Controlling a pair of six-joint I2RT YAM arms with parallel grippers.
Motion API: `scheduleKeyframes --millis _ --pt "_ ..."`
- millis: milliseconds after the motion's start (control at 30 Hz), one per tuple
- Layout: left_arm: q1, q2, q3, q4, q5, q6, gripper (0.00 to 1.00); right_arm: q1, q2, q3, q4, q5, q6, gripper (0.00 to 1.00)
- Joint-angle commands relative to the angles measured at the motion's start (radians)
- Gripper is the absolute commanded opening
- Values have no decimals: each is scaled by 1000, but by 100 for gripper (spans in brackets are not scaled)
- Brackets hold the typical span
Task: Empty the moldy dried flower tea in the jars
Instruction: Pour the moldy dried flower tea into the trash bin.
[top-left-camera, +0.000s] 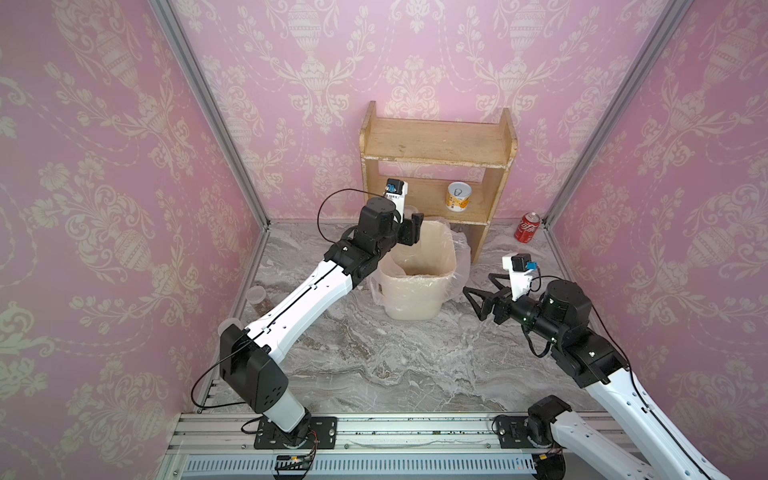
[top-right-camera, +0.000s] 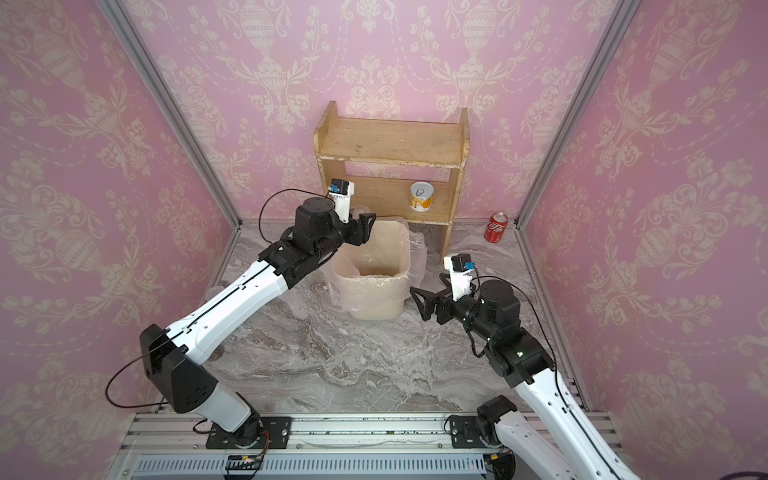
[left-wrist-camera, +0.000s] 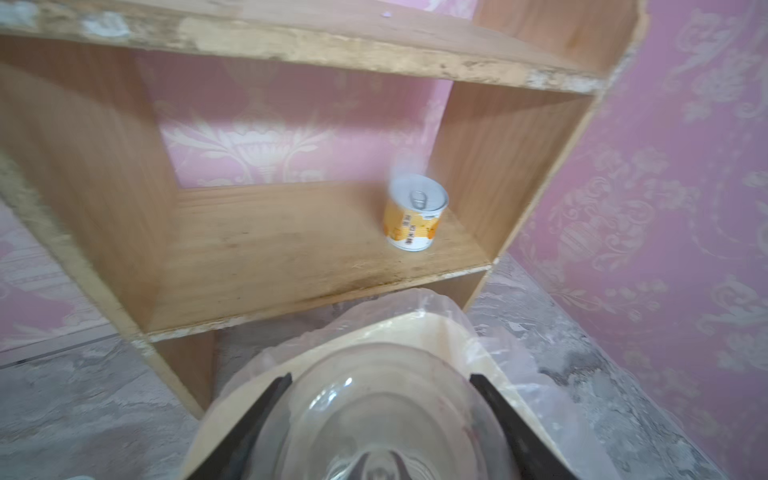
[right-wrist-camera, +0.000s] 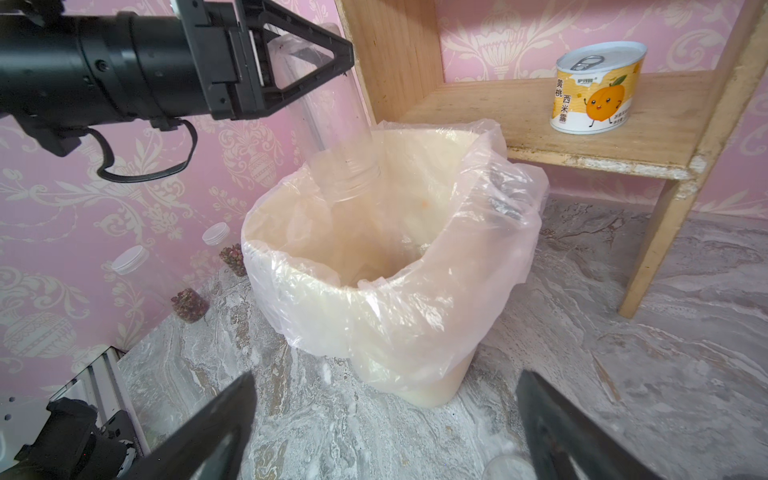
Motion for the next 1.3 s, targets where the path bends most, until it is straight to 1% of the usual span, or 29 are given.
scheduleKeyframes --millis 0,33,100,133,167,267,300,333,400,433,467,533,567,633,667,700,733,833,867,900,967,1000,1033,1100,1133,1167,1200,1233,1267 --pt "-44 -1 54 -49 -29 69 22 0 -17 1 15 15 22 100" --pt "-27 0 55 -52 12 31 23 1 -19 -2 16 16 22 100" --pt "41 -13 6 17 131 -127 20 2 -22 -5 16 16 22 100" --pt "53 -21 -15 46 145 -156 18 1 -22 -5 16 15 22 100" --pt "41 -27 -24 53 122 -124 18 2 -21 -6 16 15 23 100" --pt "-47 -17 25 -18 -59 88 21 2 -20 -6 19 15 25 100" --pt "-50 -9 43 -39 -53 95 22 2 -19 -8 18 15 25 100" --pt "-40 -5 50 -49 -27 64 23 1 -18 -10 19 15 24 100" --pt "32 -13 24 -8 107 -85 21 2 -18 -10 18 14 24 100" --pt "51 -21 3 19 124 -131 18 1 -18 -9 19 13 25 100" --pt "44 -31 -11 35 100 -108 17 3 -17 -10 18 13 26 100" --pt "-20 -29 2 13 -24 36 19 3 -20 -12 20 14 25 100" --pt "-43 -20 25 -12 -63 89 20 3 -23 -13 19 16 22 100" --pt "-34 -3 55 -45 -20 54 23 4 -24 -13 19 19 18 100" --pt "-9 -3 51 -37 31 7 22 3 -24 -13 20 21 17 100" --pt "0 -7 39 -23 31 -17 20 3 -24 -13 20 20 19 100" --pt "-4 -10 29 -13 4 1 19 4 -24 -12 20 19 19 100" --pt "-73 -5 38 -21 -100 153 21 3 -24 -13 20 17 22 100" --pt "-78 0 52 -36 -88 156 23 3 -23 -15 19 16 21 100" --pt "-65 4 63 -49 -59 122 24 3 -24 -15 19 19 18 100" --pt "-32 0 53 -35 -7 40 22 4 -23 -15 18 23 16 100" --pt "-33 0 45 -22 -10 43 20 4 -22 -15 17 22 16 100" --pt "-50 4 44 -13 -27 83 20 3 -24 -16 17 22 17 100" --pt "-99 31 78 -48 -112 190 22 4 -28 -18 19 21 17 100" --pt "-104 45 105 -79 -115 195 23 4 -30 -18 19 21 16 100" --pt "-89 54 127 -112 -94 154 24 3 -31 -20 17 23 16 100" --pt "-61 54 131 -123 -46 98 23 4 -34 -22 18 23 16 100" --pt "-24 47 115 -109 15 24 22 3 -37 -23 18 23 16 100" --pt "-5 32 87 -74 39 -23 19 3 -40 -24 19 24 18 100"
